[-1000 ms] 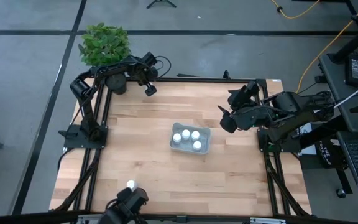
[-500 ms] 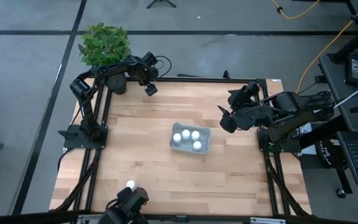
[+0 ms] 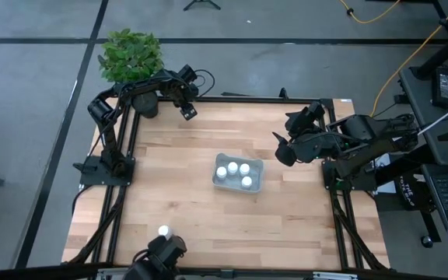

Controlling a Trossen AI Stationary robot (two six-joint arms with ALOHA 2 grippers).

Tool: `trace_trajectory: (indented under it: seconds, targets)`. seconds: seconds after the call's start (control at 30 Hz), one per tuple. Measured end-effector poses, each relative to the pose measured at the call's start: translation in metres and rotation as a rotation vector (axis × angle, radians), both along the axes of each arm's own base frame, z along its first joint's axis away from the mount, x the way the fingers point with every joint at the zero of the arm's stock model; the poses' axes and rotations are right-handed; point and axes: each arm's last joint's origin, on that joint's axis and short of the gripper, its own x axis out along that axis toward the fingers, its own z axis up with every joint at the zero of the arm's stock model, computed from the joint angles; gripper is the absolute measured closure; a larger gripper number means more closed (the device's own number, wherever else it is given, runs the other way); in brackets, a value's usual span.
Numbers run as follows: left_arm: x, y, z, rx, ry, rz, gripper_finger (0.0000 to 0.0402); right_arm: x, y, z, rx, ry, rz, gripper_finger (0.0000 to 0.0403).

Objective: Pick and place pill bottles into a basket
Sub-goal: Put the top white pill bottle into the gray bin

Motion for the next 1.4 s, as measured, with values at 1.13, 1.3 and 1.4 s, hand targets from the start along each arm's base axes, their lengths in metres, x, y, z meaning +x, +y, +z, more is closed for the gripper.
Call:
trace_trajectory:
  seconds: [1.13,1.3,1.4]
  targets:
    - [0.09,-0.278,0.19,0.063,-0.45,-0.742,0.0252,-0.002,-0.001,-0.001,-0.022,0.038,0.012,0.0068]
    - [0.108,-0.297,0.169,0.041,-0.399,-0.808,0.0252,0.0,0.0,0.0,-0.012,0.007,0.012,0.0068]
    - [0.122,-0.298,0.151,0.033,-0.351,-0.835,0.0252,0.001,0.0,0.001,-0.008,-0.003,0.012,0.0068]
